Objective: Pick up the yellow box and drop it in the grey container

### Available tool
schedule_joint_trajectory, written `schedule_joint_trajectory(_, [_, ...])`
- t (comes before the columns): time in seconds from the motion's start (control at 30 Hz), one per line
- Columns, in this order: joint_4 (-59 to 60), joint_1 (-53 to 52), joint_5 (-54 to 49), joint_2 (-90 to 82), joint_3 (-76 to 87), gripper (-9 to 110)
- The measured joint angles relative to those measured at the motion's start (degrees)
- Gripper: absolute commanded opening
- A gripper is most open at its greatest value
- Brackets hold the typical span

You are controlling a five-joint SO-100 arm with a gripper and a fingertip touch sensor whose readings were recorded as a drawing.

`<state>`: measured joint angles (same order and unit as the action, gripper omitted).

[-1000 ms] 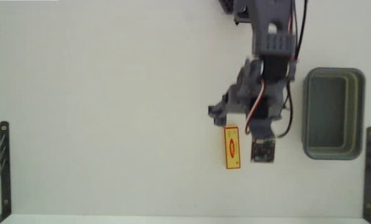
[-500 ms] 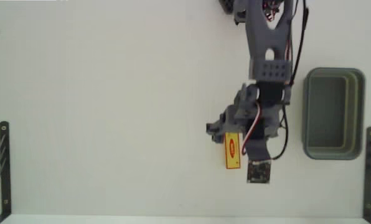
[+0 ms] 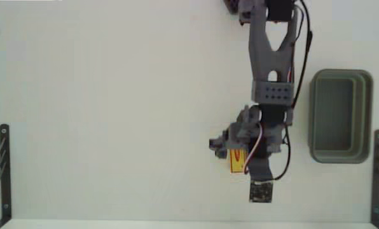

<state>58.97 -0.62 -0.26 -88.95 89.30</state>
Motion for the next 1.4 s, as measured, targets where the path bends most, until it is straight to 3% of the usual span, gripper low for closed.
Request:
schedule_joint_trajectory(0.37, [0.0,0.0,0.0,0.0,0.0,110])
schedule_joint_trajectory(1.4, [-14.15,0.0,0.0,0.88,10.9,110])
